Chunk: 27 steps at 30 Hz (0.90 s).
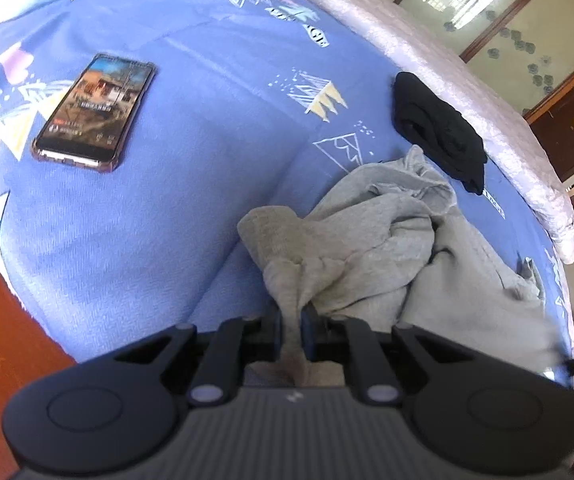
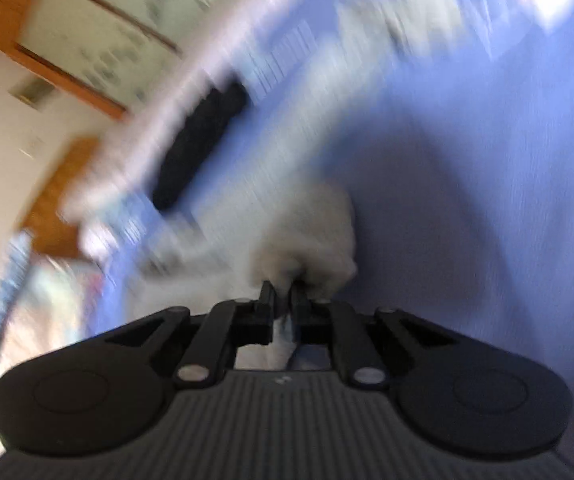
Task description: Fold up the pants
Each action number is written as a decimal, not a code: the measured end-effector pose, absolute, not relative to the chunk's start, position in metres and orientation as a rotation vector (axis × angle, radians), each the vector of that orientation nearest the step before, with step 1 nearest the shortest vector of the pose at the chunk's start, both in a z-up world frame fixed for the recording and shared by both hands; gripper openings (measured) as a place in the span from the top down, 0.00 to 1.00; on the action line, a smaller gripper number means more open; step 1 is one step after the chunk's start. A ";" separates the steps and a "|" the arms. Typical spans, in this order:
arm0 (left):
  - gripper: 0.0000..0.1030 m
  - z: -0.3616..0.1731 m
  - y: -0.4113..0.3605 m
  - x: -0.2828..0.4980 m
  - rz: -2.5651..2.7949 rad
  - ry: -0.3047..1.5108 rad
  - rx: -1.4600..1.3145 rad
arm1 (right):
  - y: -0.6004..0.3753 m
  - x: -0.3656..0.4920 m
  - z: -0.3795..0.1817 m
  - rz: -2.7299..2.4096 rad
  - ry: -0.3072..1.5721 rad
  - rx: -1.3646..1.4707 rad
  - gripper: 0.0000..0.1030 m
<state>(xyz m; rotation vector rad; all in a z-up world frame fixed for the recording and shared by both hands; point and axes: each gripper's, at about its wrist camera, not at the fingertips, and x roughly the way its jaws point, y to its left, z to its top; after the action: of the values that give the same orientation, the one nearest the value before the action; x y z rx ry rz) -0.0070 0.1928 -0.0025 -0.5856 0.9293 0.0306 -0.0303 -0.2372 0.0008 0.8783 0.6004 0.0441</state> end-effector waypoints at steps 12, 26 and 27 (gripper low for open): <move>0.91 -0.010 0.154 -0.004 0.003 0.977 -0.465 | -0.399 -0.150 0.057 -0.556 0.266 0.489 0.97; 0.65 -0.008 0.162 -0.007 0.031 1.010 -0.474 | -0.432 -0.179 -0.006 -0.763 0.349 0.821 0.86; 0.66 -0.010 0.158 -0.007 0.026 1.017 -0.468 | -0.434 -0.181 -0.013 -0.768 0.352 0.864 0.86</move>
<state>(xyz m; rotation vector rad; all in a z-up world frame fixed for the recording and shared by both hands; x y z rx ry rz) -0.0074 0.1577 -0.0098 -0.4681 1.0168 0.0259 -0.1806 -0.4339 -0.0133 0.8640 0.3525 -0.7676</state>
